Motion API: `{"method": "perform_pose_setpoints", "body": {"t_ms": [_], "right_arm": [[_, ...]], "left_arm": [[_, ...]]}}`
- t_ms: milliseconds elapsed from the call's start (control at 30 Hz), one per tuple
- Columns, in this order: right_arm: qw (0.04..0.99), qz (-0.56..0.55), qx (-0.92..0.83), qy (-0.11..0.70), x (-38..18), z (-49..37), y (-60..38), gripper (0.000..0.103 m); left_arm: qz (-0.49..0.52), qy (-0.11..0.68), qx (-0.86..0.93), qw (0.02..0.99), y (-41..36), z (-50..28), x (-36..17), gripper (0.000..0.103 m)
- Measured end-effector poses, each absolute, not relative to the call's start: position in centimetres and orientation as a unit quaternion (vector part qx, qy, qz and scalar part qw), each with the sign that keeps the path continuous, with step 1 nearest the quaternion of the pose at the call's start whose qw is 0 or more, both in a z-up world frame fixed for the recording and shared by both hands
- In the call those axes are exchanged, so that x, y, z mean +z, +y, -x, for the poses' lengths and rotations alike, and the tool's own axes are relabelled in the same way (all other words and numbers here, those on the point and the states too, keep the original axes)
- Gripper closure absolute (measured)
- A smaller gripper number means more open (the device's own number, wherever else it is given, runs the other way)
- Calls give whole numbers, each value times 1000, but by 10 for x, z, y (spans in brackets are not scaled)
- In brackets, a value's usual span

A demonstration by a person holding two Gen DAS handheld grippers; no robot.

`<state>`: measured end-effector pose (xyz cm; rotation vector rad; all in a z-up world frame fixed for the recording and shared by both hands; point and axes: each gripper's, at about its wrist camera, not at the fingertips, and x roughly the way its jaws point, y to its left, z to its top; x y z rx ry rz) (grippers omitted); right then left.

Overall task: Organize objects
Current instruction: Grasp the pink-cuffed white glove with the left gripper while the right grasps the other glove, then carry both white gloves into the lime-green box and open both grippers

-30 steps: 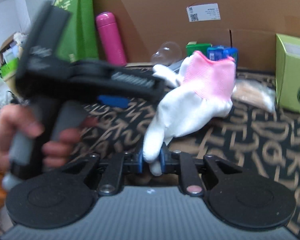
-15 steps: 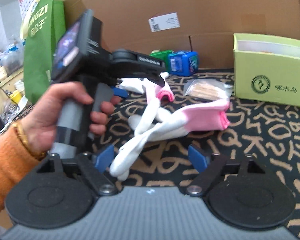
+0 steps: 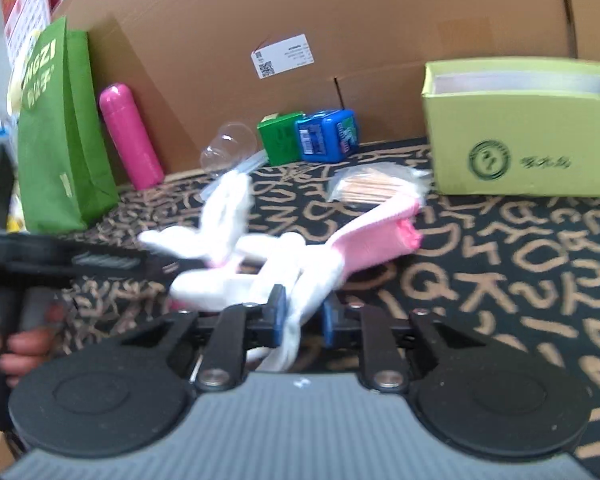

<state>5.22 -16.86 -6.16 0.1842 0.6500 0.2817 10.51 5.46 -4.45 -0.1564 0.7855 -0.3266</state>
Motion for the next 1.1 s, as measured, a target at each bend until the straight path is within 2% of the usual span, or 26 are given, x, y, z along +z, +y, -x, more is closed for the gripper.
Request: {"method": "perform_pose_setpoints", "body": {"t_ms": [33,67,133,167,233,267,300,333,367,400,433,467,500,633,1100], "right_arm": [[934,-86,134,320,-61,-49,-169,85],[933,-86,135,323,-61,-47,-172,85],[929,-90,140,332,-62,-48,-173,81],[928,-95,140,332,-63,-49,-174,69],[927,-104,143,331,-63,-51,-175,57],[928,-106,143,328,-63,-52,-174,57],[929,-101,140,326,-63,-52,-173,57],[932,-93,135,323,-63,-52,-171,62],[934,-87,130,321,-64,-53,-168,74],[934,-87,129,321,-66,-53,-168,79],[933,-93,135,319,-66,-52,-170,85],[933,-98,141,316,-65,-50,-171,87],[935,-96,143,310,-63,-47,-172,89],[944,-88,153,280,-51,-38,-172,91],[982,-55,101,151,34,-31,-234,91]], "left_arm": [[77,379,-151,910,52,-100,-46,82],[81,379,-142,911,52,-97,-46,75],[102,376,-126,912,53,-96,-45,53],[114,374,-118,913,54,-99,-46,38],[126,370,-99,915,53,-103,-45,34],[125,370,-93,916,51,-106,-45,34],[121,368,-92,917,50,-107,-44,34],[114,367,-95,918,49,-110,-45,36],[104,369,-100,918,47,-112,-46,43],[90,366,-102,921,44,-112,-46,51],[77,367,-106,921,42,-112,-46,73],[78,370,-115,918,42,-111,-46,82],[84,374,-124,915,43,-109,-46,85],[85,371,-143,913,37,-103,-38,86],[53,273,-255,926,-43,-113,47,86]]}}
